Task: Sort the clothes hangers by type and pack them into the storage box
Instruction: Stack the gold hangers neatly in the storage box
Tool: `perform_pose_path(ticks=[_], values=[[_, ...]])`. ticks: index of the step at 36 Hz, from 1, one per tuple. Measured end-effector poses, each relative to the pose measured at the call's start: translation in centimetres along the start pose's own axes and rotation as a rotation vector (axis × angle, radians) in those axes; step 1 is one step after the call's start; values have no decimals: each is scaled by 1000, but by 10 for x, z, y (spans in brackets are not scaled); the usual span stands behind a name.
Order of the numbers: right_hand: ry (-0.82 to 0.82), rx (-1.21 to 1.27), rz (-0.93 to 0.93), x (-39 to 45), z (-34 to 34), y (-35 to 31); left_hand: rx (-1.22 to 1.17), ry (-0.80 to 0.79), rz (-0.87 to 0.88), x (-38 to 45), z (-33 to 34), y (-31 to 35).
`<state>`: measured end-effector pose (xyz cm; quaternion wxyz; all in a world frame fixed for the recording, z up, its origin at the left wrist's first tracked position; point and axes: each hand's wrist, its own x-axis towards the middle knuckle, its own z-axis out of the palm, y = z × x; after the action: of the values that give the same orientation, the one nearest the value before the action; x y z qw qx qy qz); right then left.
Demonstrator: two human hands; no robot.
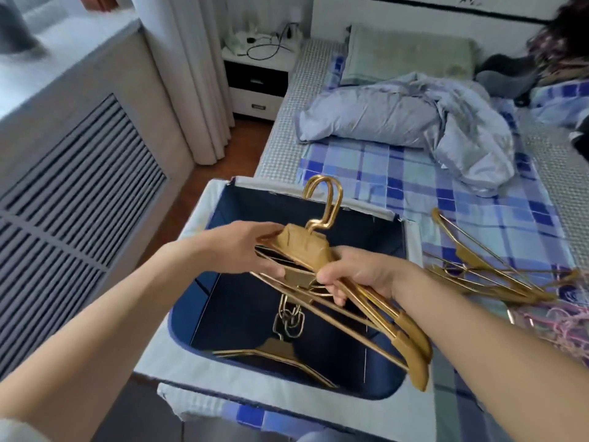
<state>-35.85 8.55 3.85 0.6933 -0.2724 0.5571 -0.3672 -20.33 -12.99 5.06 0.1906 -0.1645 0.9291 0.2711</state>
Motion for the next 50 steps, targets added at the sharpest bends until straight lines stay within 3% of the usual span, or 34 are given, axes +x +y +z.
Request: perform_pose_path(ticks=[3, 6, 10, 17, 20, 26, 31, 36, 39, 43, 47, 50], values=[[-16, 35, 14, 13, -1, 5, 223, 84, -13, 16, 10, -1], [123, -47, 62, 28, -5, 18, 297, 183, -28, 33, 22, 2], [440, -549, 163, 43, -10, 41, 470, 108, -82, 59, 42, -8], [744, -825, 407, 74, 9, 115, 422, -73, -105, 89, 105, -4], [681, -848, 519, 79, 14, 146, 308, -229, -169, 86, 154, -11], [350, -796, 660, 111, 30, 189, 206, -591, -211, 67, 232, -63], [209, -871, 727, 144, 32, 219, 232, -591, -277, 68, 275, -85], [-17, -963, 789, 162, 26, 238, 410, -712, -259, 72, 289, -88], [-118, -964, 771, 160, 23, 234, 494, -784, -169, 74, 283, -88], [-42, -945, 619, 144, 8, 199, 453, -824, -129, 81, 233, -48], [238, -658, 306, 83, -18, 134, 385, -593, -123, 98, 186, 10], [615, -371, 16, 13, -41, 90, 113, -308, -149, 107, 157, 70]])
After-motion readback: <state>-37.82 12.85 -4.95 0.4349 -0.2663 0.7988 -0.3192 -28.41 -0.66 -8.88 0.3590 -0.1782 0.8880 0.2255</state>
